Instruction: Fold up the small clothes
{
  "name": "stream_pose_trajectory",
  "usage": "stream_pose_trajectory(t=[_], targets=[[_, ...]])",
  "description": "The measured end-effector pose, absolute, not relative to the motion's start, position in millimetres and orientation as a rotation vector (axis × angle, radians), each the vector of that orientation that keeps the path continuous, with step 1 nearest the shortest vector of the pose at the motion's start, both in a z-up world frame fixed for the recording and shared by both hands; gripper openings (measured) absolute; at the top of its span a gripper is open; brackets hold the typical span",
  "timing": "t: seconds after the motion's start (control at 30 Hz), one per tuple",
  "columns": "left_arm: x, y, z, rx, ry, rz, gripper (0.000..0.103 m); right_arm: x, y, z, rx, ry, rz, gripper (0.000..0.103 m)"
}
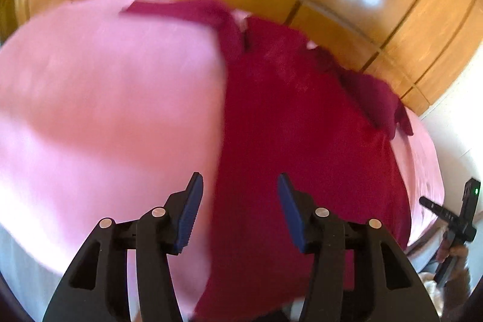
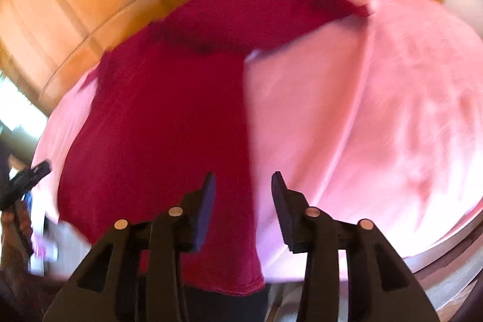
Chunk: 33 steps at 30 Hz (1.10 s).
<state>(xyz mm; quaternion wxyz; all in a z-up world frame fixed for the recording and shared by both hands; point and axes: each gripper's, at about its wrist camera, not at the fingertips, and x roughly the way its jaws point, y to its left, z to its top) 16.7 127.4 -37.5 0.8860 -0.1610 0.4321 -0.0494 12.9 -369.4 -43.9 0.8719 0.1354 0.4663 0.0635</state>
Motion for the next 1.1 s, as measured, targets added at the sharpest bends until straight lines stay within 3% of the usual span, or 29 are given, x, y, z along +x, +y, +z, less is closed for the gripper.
stream_pose_trajectory(t=[0.43, 0.53, 0.57, 0.63, 0.67, 0.83, 1.1], targets=[[110, -3, -90, -0.067, 0.914, -0.217, 0.055, 190, -447, -43, -0.003, 0.842, -0.231, 0.037], [120, -2, -101, -0.068, 0.905, -0.211, 0.069, 230, -448, -58, -0.083, 0.897, -0.241, 0.033], [122, -1, -103, -0.079, 0.904, -0.214, 0.071, 238, -449, -63, -0.1, 0.912, -0.243, 0.03], [123, 1, -106, -0.088, 0.898, -0.229, 0.077, 248, -453, -69, -0.132, 0.945, -0.248, 0.003], [125, -2, -107, -0.086, 0.895, -0.235, 0.078, 246, -457, -65, -0.13, 0.942, -0.248, 0.0], [124, -2, -110, -0.097, 0.881, -0.258, 0.084, 203, -466, -8, -0.119, 0.849, -0.216, 0.0], [122, -3, -110, -0.107, 0.874, -0.264, 0.085, 155, -504, 93, -0.047, 0.722, -0.245, 0.0]])
